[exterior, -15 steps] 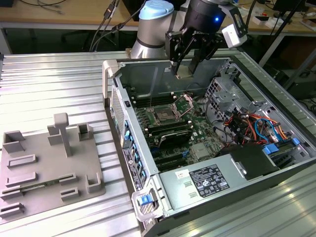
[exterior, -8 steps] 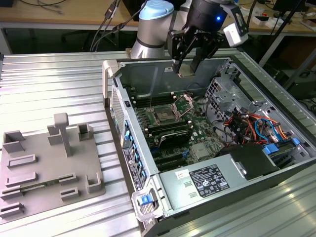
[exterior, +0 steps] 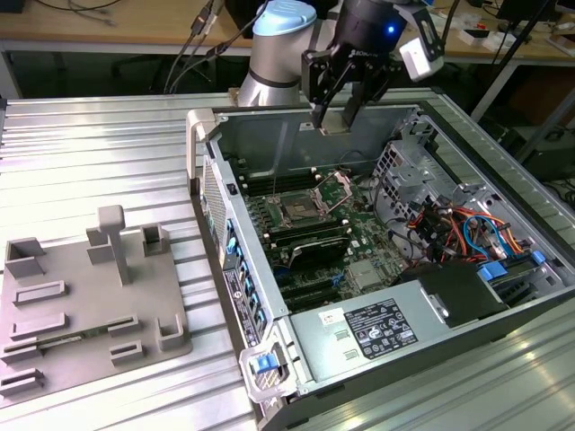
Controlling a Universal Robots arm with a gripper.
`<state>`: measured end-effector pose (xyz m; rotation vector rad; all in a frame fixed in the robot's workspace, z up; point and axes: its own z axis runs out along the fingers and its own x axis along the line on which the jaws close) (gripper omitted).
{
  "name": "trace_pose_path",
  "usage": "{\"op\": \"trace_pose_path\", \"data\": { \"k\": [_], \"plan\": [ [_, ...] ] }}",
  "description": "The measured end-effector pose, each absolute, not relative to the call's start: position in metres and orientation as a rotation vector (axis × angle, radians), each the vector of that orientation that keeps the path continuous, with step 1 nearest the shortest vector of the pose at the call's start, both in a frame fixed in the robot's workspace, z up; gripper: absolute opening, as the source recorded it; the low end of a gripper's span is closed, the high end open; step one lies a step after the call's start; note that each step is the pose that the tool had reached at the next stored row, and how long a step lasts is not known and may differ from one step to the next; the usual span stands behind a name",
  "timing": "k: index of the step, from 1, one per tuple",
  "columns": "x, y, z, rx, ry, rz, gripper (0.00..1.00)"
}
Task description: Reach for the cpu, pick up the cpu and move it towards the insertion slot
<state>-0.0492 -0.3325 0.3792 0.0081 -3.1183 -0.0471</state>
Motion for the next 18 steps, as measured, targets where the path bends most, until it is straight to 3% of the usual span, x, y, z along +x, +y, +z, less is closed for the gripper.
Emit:
{"op": "trace_pose_path", "data": {
  "k": [18],
  "plan": [
    [-0.038, -0.316, 0.374, 0.008, -3.118, -0.074, 0.55]
  ]
}}
